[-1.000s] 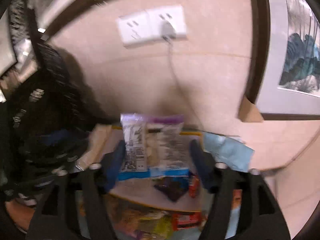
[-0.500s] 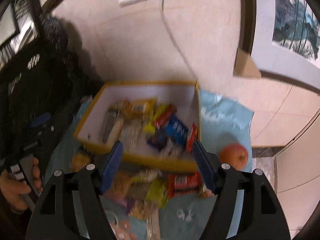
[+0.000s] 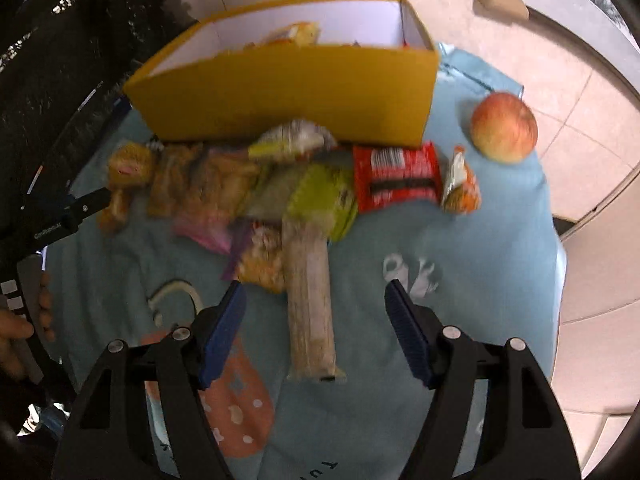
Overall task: Organize snacks
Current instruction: 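Grasp square puffed snack pack with left tool while right tool grasps clear grain bar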
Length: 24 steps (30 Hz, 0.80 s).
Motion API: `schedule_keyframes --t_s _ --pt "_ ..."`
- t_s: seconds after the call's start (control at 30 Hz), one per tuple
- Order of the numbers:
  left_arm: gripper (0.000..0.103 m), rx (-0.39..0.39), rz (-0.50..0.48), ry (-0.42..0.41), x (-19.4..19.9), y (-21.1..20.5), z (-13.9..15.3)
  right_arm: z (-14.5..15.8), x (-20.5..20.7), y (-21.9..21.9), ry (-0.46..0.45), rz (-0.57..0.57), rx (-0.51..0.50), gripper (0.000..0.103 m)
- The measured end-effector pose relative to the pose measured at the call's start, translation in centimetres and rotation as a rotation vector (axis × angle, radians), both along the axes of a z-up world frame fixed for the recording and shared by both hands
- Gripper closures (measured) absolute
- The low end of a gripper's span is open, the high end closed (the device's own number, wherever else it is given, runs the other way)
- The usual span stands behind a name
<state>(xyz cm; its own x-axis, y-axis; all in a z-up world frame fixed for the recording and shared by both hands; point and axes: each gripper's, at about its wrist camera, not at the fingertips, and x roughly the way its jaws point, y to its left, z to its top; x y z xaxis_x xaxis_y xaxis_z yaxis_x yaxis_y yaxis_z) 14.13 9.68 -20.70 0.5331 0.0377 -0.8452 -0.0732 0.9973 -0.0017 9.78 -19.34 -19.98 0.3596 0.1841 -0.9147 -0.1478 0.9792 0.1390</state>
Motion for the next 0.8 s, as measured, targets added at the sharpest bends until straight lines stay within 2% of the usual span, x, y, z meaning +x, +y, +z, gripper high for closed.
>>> schedule_keyframes --t_s 0.1,0.8 --pt "0.002 0.021 0.007 0.012 -0.1 0.3 -0.8 -1.2 -0.2 0.2 0.015 -0.003 -0.007 0.031" --pt "0.002 0.079 0.014 0.053 1.4 2.2 -3.0 -3.0 0.3 2.6 0.028 0.026 -0.064 0.031"
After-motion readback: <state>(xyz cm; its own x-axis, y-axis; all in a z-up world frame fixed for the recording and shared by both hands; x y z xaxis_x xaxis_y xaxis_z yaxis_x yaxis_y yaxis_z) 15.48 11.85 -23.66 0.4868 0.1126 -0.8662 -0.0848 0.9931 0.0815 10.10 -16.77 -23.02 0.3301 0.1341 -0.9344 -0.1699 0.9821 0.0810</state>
